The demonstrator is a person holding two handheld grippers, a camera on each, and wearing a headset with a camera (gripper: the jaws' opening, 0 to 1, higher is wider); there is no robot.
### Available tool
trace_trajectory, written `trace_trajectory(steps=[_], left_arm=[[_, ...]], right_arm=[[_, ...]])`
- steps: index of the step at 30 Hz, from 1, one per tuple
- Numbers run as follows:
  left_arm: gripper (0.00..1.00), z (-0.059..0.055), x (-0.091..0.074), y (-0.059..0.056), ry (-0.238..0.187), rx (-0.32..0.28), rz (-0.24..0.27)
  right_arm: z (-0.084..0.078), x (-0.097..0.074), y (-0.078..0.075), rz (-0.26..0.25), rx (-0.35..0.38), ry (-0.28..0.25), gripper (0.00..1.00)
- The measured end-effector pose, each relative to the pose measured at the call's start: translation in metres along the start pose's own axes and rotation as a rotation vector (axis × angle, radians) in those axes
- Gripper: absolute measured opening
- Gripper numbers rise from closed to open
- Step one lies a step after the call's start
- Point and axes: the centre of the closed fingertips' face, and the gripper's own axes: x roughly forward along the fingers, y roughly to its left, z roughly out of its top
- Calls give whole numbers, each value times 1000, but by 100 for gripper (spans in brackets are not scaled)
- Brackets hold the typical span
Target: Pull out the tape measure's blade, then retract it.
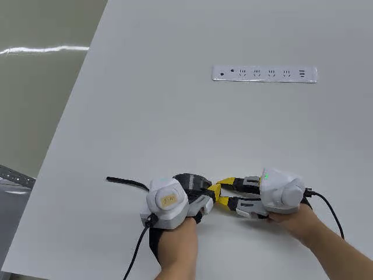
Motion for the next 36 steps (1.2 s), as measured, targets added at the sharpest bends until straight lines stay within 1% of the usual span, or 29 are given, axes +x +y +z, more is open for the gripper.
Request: trace_trajectory(steps=[4,6,8,10,15,20,25,33,36], left_arm=[[76,0,-1,-1,-4,18,-12],[77,-1,-1,-1,-1,21,-17],[77,0,-1,-1,-4,17,-24],[77,2,-2,-2,-12,43,-30],[78,2,-3,-2,-13,42,-42],[80,0,-4,-2,-10,55,-55],[82,-2,-4,-5,-6,53,-71],[81,-1,-5,-6,-3,75,-84],[81,-1,-6,-5,-4,72,-85]], right_arm=[[0,0,1,-1,5,-2,24],[2,1,1,-5,10,-10,30],[2,1,1,-6,8,-8,30],[2,1,1,-8,9,-7,31],[2,1,0,-14,13,-6,32],[1,-1,1,-20,19,-5,34],[0,-2,0,-32,26,-8,38],[1,-4,-1,-43,33,-11,41],[1,-4,-1,-44,31,-12,42]])
